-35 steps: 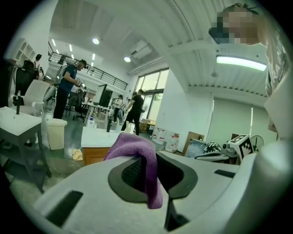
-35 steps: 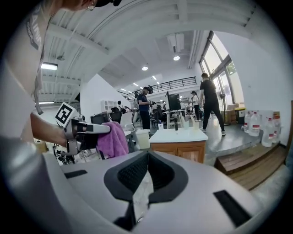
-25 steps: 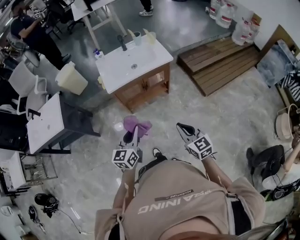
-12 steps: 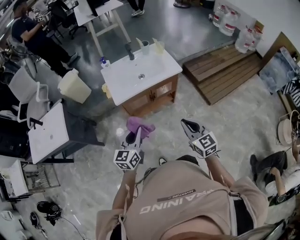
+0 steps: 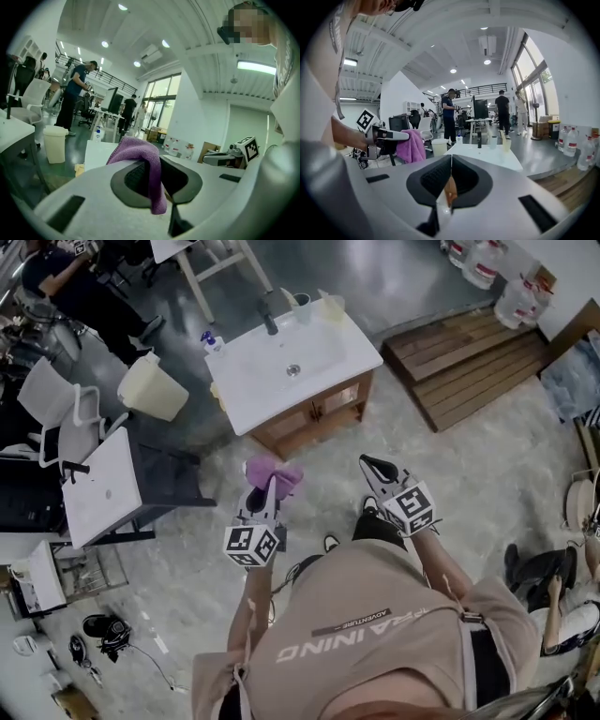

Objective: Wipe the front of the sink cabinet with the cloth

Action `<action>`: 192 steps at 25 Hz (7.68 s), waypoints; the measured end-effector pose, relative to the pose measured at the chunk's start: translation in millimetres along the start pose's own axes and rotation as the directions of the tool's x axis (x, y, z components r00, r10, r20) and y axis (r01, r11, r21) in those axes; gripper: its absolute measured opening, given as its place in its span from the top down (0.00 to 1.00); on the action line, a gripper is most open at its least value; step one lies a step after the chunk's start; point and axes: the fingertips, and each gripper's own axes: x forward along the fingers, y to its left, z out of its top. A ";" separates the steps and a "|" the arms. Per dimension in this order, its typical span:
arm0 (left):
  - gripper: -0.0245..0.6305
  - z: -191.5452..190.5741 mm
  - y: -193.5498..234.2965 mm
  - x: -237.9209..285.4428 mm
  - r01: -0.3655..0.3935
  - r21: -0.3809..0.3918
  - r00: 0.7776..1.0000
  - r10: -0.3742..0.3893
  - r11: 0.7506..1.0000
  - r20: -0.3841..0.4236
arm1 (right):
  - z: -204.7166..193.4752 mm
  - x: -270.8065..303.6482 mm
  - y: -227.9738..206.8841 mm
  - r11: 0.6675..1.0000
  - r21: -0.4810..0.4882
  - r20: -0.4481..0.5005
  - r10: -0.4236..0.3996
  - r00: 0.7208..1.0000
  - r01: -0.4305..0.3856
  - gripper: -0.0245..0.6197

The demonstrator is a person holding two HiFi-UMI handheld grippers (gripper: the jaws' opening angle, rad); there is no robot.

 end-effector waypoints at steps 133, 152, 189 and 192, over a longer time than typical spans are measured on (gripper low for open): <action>0.91 -291.4 312.4 182.3 -0.542 0.074 0.804 0.491 0.837 0.336 | -358.1 337.9 -33.5 0.791 -0.245 0.058 0.588 0.807 -0.560 0.94; 0.91 -281.1 294.5 248.6 -0.545 0.134 0.812 0.482 0.828 0.329 | -382.9 300.4 -116.4 0.880 -0.192 0.068 0.453 0.889 -0.433 0.94; 0.91 -286.4 27.4 506.6 -0.006 0.360 0.970 -0.082 0.933 0.230 | -427.4 206.7 -292.5 0.995 -0.070 0.089 0.083 0.993 -0.077 0.94; 0.91 -287.7 9.0 524.5 0.040 0.364 0.968 -0.127 0.930 0.217 | -429.5 198.9 -299.5 0.996 -0.067 0.085 0.061 0.995 -0.055 0.94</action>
